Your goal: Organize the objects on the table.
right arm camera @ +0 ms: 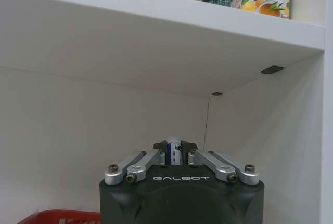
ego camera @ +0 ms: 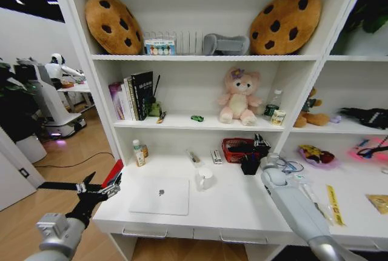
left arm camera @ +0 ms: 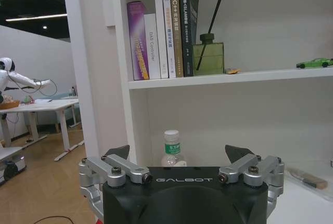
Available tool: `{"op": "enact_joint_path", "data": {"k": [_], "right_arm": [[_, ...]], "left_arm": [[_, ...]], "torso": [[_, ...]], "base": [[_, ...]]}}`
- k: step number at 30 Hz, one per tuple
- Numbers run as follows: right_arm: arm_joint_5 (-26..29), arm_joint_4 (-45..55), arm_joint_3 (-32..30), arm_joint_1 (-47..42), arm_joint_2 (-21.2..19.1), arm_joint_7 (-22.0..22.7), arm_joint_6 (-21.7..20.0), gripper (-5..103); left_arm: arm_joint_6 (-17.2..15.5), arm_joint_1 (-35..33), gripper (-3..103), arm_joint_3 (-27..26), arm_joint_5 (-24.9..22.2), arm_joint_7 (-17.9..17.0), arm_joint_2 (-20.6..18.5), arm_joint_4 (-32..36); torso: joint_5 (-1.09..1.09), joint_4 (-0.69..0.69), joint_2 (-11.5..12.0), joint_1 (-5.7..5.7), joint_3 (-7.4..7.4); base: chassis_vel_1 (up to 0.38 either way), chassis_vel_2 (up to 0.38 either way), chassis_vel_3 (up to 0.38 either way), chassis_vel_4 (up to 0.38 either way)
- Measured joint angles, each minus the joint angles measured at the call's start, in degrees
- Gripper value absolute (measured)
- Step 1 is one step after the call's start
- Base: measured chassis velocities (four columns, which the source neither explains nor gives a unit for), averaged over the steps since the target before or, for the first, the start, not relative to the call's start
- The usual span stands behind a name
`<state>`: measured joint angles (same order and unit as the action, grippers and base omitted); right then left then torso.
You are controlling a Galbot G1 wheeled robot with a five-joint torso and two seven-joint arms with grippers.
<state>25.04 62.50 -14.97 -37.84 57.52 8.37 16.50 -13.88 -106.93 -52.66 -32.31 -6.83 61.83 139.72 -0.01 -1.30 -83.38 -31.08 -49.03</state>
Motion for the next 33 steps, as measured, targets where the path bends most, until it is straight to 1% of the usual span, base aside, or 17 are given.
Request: {"op": "enact_joint_path", "data": {"k": [6, 16, 17, 18, 19, 20, 21, 23, 24, 25, 26, 28, 29, 30, 31, 32, 33], "right_arm": [[-1.6, -3.3, 1.3, 1.8, 1.2, -0.1, 1.1, 14], [-1.3, -4.0, 1.0, 1.0, 1.5, -0.7, 2.3, 12], [-1.2, -4.0, 0.9, 0.8, 1.5, -0.8, 2.3, 18], [-1.2, -4.0, 0.9, 0.8, 1.5, -0.8, 2.3, 18], [-1.1, -4.0, 0.8, 0.7, 1.5, -0.9, 2.3, 12], [-1.0, -3.8, 0.8, 0.6, 1.5, -1.1, 2.3, 17], [-1.0, -3.8, 0.8, 0.6, 1.5, -1.1, 2.3, 17], [0.0, -3.2, 0.9, 0.5, 1.4, -1.4, 2.1, 28], [0.0, -3.2, 0.9, 0.5, 1.4, -1.4, 2.1, 28], [0.9, -2.5, 1.1, 0.4, 1.1, -1.6, 1.5, 33], [0.9, -2.5, 1.1, 0.4, 1.1, -1.6, 1.5, 33], [1.3, -2.0, 1.3, 0.4, 0.8, -1.8, 1.2, 44], [1.3, -2.0, 1.3, 0.4, 0.8, -1.8, 1.2, 44], [1.6, -1.2, 1.4, 0.2, 0.5, -1.9, 0.9, 55], [2.2, 0.5, 1.5, -0.3, 0.0, -2.0, 0.4, 60], [2.2, 0.5, 1.5, -0.3, 0.0, -2.0, 0.4, 60], [2.8, 2.4, 1.5, -1.1, -0.6, -2.2, -0.2, 66]], "left_arm": [[0.0, 0.0, 100, 0.0, 0.0, 0.0, 0.0, 0.0], [0.0, 0.0, 100, 0.0, 0.0, 0.0, 0.0, 0.0], [0.0, 0.0, 100, 0.0, 0.0, 0.0, 0.0, 0.0], [0.0, 0.0, 100, 0.0, 0.0, 0.0, 0.0, 0.0], [0.0, 0.0, 100, 0.0, 0.0, 0.0, 0.0, 0.0], [0.0, 0.0, 100, 0.0, 0.0, 0.0, 0.0, 0.0], [0.0, 0.0, 100, 0.0, 0.0, 0.0, 0.0, 0.0], [0.0, 0.0, 100, 0.0, 0.0, 0.0, 0.0, 0.0], [0.0, 0.0, 100, 0.0, 0.0, 0.0, 0.0, 0.0], [0.0, 0.0, 100, 0.0, 0.0, 0.0, 0.0, 0.0], [0.0, 0.0, 100, 0.0, 0.0, 0.0, 0.0, 0.0], [0.0, 0.0, 100, 0.0, 0.0, 0.0, 0.0, 0.0], [0.0, 0.0, 100, 0.0, 0.0, 0.0, 0.0, 0.0], [0.0, 0.0, 100, 0.0, 0.0, 0.0, 0.0, 0.0], [0.0, 0.0, 100, 0.0, 0.0, 0.0, 0.0, 0.0], [0.0, 0.0, 100, 0.0, 0.0, 0.0, 0.0, 0.0], [0.0, 0.0, 100, 0.0, 0.0, 0.0, 0.0, 0.0]], "torso": [[0.02, 0.0, 0.0, 0.0, 0.0], [0.01, 0.0, 0.0, 0.0, 0.0], [0.01, -0.01, 0.0, 0.0, 0.0], [0.01, -0.01, 0.0, 0.0, 0.0], [0.01, -0.01, 0.0, 0.0, 0.0], [0.01, -0.01, 0.0, 0.0, 0.0], [0.01, -0.01, 0.0, 0.0, 0.0], [0.01, 0.0, 0.0, 0.0, 0.0], [0.01, 0.0, 0.0, 0.0, 0.0], [0.0, 0.0, 0.0, 0.0, 0.0], [0.0, 0.0, 0.0, 0.0, 0.0], [0.01, 0.0, 0.0, 0.0, 0.0], [0.01, 0.0, 0.0, 0.0, 0.0], [0.01, 0.0, 0.0, 0.0, 0.0], [0.01, 0.0, 0.0, 0.0, 0.0], [0.01, 0.0, 0.0, 0.0, 0.0], [0.0, 0.0, 0.0, 0.0, 0.0]], "base": [[0.0, 0.0, 0.0, 0.0], [0.0, 0.0, 0.0, 0.0], [0.0, 0.0, 0.0, 0.0], [0.0, 0.0, 0.0, 0.0], [0.0, 0.0, 0.0, 0.0], [0.0, 0.0, 0.0, 0.0], [0.0, 0.0, 0.0, 0.0], [0.0, 0.0, 0.0, 0.0], [0.0, 0.0, 0.0, 0.0], [0.0, 0.0, 0.0, 0.0], [0.0, 0.0, 0.0, 0.0], [0.0, 0.0, 0.0, 0.0], [0.0, 0.0, 0.0, 0.0], [0.0, 0.0, 0.0, 0.0], [0.0, 0.0, 0.0, 0.0], [0.0, 0.0, 0.0, 0.0], [0.0, 0.0, 0.0, 0.0]]}}
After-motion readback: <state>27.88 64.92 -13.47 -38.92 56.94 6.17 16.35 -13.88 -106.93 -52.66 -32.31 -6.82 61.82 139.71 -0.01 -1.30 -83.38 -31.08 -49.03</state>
